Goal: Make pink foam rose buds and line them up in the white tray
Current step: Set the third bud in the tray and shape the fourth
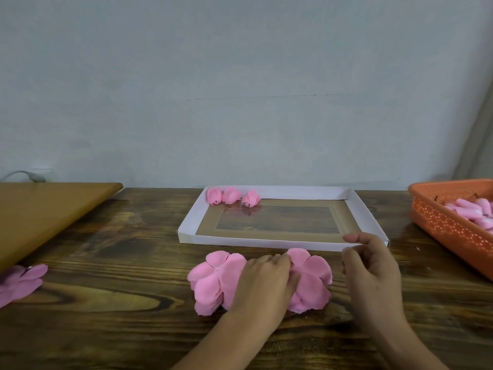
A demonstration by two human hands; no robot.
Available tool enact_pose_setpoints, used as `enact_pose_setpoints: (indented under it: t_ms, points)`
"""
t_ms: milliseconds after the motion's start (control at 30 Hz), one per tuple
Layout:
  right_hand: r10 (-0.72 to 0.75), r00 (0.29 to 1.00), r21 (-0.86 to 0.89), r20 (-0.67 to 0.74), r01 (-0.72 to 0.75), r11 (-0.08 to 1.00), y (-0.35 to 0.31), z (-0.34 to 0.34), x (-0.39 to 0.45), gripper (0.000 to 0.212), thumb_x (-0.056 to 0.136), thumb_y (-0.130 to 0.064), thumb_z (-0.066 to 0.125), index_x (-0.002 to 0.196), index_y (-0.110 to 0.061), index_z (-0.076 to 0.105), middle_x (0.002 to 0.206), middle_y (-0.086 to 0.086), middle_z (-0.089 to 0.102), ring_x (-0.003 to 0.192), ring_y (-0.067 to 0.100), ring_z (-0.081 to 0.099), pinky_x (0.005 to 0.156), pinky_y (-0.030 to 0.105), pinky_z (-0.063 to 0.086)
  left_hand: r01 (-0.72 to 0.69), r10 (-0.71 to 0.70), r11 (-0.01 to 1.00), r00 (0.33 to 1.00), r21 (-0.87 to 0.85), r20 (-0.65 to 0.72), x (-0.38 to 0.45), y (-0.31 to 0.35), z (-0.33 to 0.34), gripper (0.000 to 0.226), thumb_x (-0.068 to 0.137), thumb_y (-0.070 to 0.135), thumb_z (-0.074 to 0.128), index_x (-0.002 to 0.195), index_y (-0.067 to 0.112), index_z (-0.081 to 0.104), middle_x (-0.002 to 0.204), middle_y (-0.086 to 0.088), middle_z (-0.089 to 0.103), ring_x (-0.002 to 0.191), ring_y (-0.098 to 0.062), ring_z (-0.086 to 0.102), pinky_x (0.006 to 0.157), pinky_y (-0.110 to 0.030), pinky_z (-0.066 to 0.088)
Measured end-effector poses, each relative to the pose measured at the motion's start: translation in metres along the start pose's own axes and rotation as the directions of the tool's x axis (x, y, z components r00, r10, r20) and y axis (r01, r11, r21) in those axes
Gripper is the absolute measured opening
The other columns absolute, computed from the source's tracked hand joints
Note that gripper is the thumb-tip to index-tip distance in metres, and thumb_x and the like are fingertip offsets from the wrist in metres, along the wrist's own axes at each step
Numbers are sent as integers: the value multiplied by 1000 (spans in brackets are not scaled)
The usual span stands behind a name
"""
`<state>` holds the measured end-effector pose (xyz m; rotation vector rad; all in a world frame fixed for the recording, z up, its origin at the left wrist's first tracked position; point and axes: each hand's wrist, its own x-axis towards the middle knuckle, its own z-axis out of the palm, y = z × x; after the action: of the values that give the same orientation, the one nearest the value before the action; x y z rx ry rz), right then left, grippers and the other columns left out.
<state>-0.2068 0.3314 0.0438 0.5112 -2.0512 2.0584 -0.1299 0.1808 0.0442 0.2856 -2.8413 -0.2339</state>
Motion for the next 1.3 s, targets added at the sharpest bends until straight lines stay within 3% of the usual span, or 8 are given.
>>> enact_pose_setpoints:
  t_ms: [200,300,467,700,833,1033,1167,1300]
  points:
    - [-20,999,-41,34,21,999,-1,2,-4,33,91,-3,52,93,-34,61,57,-10,56,46,-1,48,41,15,44,72,-68,996,995,-56,77,9,4,-5,30,104,27,45,122,12,64,118,-5,67,106,-20,60,90,-28,40]
    - [-23,998,-66,58,27,997,-1,2,-6,35,90,-7,53,91,-42,61,58,-9,57,48,0,52,45,17,46,53,-54,996,999,-67,-7,1,2,-4,29,105,28,42,115,17,67,114,-1,68,102,-16,59,86,-26,41]
    - [53,989,-177,140,-27,984,2,2,-6,24,90,-20,54,96,-43,61,75,-11,66,69,11,65,65,50,62,48,-61,988,995,-145,-84,1,-4,0,27,104,29,46,113,19,70,115,1,69,102,-15,57,85,-24,39]
    - [86,952,-314,293,11,949,2,4,-3,24,94,-38,60,117,-38,53,101,-27,62,92,-13,59,71,10,46,-19,-52,943,978,-332,-203,-5,-6,1,33,104,34,50,132,26,66,136,12,61,123,-7,55,94,-13,31]
    - [129,955,-249,268,-61,967,-1,5,-3,29,92,-39,63,119,-36,52,98,-26,64,92,-12,62,72,16,49,-84,-48,919,945,-384,-323,-7,-4,1,25,103,22,58,121,26,75,136,16,61,118,1,56,95,0,30]
    - [246,929,40,275,-267,963,-6,8,0,29,89,-17,72,113,-27,61,89,4,77,78,13,74,63,30,57,-113,-128,817,921,-566,-368,-6,-5,2,26,99,15,64,117,28,76,134,19,57,115,16,52,94,-4,41]
    - [191,926,162,327,-254,954,-7,4,-2,24,90,-1,67,105,-19,72,91,6,78,82,21,76,66,36,62,-100,-217,650,925,-753,-310,-4,0,-3,32,93,7,70,104,38,74,110,26,68,108,15,59,84,-5,46]
    - [161,917,264,365,-268,927,-4,3,-2,28,89,5,65,97,-19,76,89,7,75,76,18,71,63,28,57,84,-333,139,942,-987,34,-3,2,-7,41,91,6,73,117,36,66,113,20,74,109,-1,68,93,-26,57]
